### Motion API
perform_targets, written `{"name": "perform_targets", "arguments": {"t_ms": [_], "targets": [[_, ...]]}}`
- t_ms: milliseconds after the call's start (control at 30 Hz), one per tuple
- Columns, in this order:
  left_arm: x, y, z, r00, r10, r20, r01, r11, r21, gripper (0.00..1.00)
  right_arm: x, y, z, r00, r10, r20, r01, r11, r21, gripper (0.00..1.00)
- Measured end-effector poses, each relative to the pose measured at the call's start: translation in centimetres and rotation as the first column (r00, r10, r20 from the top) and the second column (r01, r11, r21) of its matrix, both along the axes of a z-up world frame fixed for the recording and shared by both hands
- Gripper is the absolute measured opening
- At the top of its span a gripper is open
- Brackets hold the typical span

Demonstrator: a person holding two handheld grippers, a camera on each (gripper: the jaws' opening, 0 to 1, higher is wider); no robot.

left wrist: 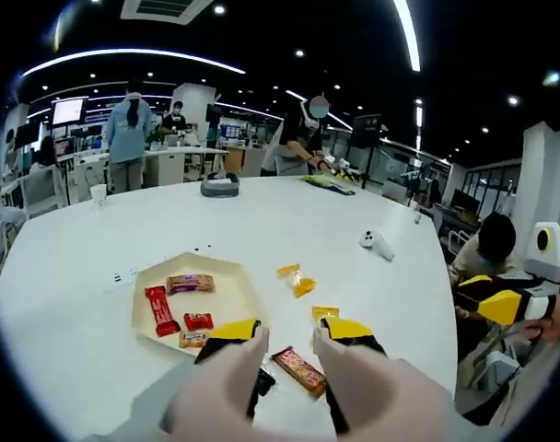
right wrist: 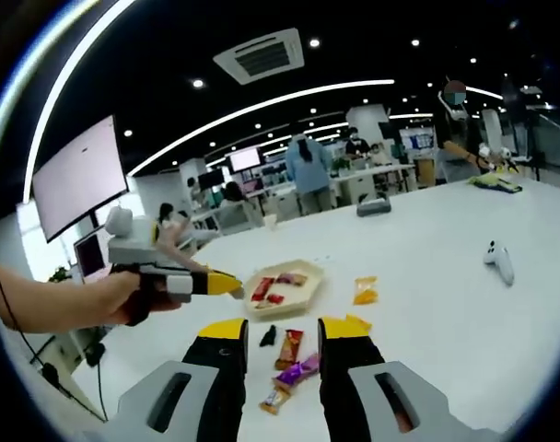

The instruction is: Place the target food into the container with the food tongs after gripping and lifting it, then release it inside without dropping or visibly crushing the food.

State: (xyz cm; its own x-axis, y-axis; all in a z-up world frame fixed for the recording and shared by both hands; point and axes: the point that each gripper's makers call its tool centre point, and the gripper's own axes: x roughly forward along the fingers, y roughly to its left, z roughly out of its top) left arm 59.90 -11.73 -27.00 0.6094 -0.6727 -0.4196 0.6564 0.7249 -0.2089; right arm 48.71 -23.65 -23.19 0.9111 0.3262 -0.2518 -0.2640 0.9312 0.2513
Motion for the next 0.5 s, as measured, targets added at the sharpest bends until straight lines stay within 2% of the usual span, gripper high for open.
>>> {"name": "perform_targets", "arguments": {"t_ms": [133, 333, 400, 500], "targets": [[-0.3, -0.5, -0.4, 1.000, 0.020, -0.015, -0.020, 1.000, -0.011, 0.25, -0.4, -0.1, 0.4, 1.000, 0.004, 0.007, -0.003, 1.000, -0.031, 0.31], [-1.0, -0.9, -1.6, 0.997, 0.079, -0.020, -0.079, 0.997, 0.006, 0.24, -2.0, -0.2, 0.3, 1.000, 0.003, -0.007, -0.003, 0.999, -0.052, 0.30], [-1.3, -1.1, -1.7, 0.995, 0.094, -0.029, -0.094, 0.996, -0.002, 0.24, -2.7, -0.7, 0.2, 1.000, -0.007, 0.017, 0.009, 0.995, -0.100, 0.29], [-1.8, -2.0, -2.3, 0.995, 0.096, -0.027, -0.096, 0.995, 0.013, 0.25, -3.0, -1.4, -0.6, 0.999, -0.040, -0.009, 0.040, 0.996, -0.075, 0.31]]}}
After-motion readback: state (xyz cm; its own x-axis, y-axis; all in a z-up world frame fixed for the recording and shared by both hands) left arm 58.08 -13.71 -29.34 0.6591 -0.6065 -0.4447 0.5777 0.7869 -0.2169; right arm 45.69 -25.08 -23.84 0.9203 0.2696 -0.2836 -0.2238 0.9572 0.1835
